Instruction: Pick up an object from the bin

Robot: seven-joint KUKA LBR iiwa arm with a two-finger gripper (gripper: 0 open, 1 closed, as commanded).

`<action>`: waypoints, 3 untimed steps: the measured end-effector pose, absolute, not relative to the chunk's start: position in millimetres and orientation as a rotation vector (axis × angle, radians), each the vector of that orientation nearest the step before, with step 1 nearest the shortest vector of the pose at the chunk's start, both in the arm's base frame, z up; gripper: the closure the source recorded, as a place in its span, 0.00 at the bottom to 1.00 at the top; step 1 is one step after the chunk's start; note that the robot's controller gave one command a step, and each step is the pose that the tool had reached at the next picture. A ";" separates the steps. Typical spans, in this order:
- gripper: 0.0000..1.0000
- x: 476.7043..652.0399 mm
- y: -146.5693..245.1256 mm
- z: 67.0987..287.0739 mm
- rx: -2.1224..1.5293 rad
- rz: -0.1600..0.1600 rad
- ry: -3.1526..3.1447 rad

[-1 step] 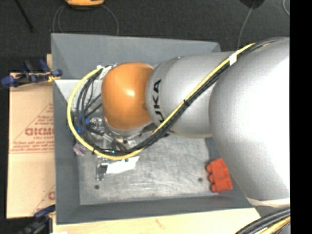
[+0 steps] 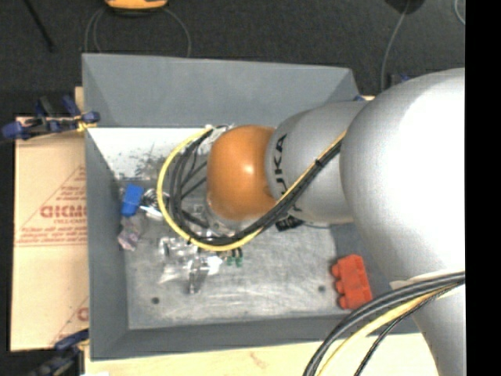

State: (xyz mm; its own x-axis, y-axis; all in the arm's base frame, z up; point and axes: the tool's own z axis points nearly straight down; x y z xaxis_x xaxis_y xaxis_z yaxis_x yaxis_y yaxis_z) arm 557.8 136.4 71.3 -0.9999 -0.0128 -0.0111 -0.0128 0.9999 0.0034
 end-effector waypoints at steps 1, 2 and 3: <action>0.00 559.9 138.3 74.3 -0.018 0.010 3.134; 0.00 561.6 139.4 76.2 -0.012 0.008 3.134; 0.00 563.3 140.1 77.4 -0.004 0.009 3.132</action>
Offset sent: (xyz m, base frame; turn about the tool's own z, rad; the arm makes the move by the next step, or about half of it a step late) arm 0.0000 0.0000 0.0000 0.0000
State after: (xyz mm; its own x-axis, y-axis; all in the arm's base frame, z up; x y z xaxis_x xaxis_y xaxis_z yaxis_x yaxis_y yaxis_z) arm 563.3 140.1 77.4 -1.0000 -0.0023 -0.0094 -0.0023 1.0000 0.0056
